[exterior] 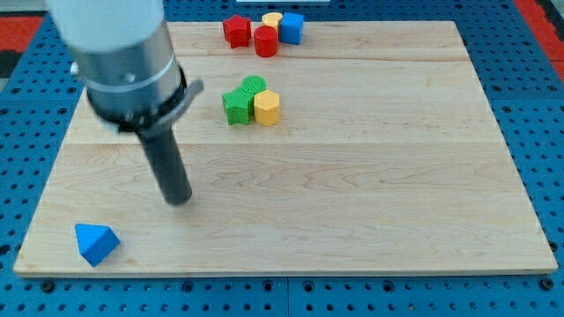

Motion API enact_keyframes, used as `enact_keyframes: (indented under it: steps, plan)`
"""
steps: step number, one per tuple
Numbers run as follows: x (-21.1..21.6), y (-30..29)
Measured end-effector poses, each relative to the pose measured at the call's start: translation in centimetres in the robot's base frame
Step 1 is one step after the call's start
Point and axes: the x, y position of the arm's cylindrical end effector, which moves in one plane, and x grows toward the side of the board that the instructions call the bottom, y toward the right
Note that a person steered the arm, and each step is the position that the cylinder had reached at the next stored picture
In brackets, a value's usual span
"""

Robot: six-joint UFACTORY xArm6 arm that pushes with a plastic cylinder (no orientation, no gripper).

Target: Move blue triangle closer to green star

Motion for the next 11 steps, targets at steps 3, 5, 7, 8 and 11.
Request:
enact_keyframes:
  steps: [3, 5, 7, 8, 11]
  plan:
    - [7.4, -8.0]
    - [5.5, -12.3]
    - [2.0, -10.3]
    - [0.0, -8.8]
    - [-5.3, -1.9]
